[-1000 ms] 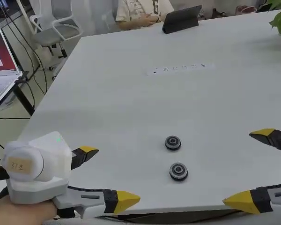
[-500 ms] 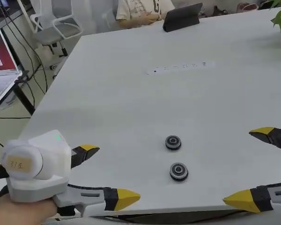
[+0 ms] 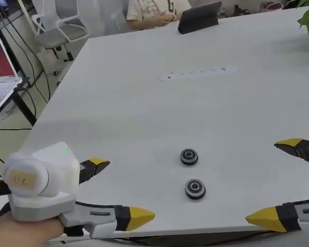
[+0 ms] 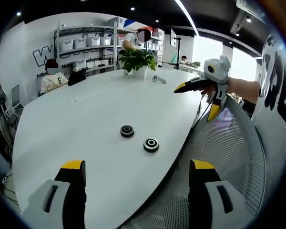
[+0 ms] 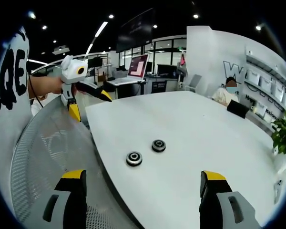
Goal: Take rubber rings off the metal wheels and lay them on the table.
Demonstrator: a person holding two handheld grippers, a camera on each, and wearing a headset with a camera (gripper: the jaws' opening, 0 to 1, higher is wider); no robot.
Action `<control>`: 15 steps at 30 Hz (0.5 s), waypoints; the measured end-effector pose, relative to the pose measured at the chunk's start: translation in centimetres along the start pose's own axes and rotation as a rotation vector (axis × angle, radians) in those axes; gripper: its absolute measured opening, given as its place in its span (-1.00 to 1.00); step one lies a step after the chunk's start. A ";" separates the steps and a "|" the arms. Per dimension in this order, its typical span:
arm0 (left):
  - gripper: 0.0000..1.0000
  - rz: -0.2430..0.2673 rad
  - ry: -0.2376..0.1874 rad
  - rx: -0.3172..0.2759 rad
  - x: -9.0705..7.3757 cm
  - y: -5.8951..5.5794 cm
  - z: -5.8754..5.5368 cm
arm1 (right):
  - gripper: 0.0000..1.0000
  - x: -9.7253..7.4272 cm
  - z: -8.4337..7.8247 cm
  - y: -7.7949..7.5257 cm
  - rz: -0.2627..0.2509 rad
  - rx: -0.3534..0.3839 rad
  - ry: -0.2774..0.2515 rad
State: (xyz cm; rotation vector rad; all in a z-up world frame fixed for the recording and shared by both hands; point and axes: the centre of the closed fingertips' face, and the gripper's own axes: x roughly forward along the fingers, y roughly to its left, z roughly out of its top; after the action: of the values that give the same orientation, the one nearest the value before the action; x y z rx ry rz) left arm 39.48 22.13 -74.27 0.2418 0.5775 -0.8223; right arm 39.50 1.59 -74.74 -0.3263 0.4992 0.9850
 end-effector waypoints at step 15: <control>0.71 -0.001 -0.009 0.003 0.0 0.2 0.1 | 0.98 0.2 0.3 -0.2 0.001 -0.006 -0.001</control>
State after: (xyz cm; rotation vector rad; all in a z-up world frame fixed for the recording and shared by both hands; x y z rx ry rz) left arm 39.60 22.24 -74.20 0.2410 0.5682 -0.8250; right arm 39.83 1.72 -74.60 -0.3307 0.4959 0.9879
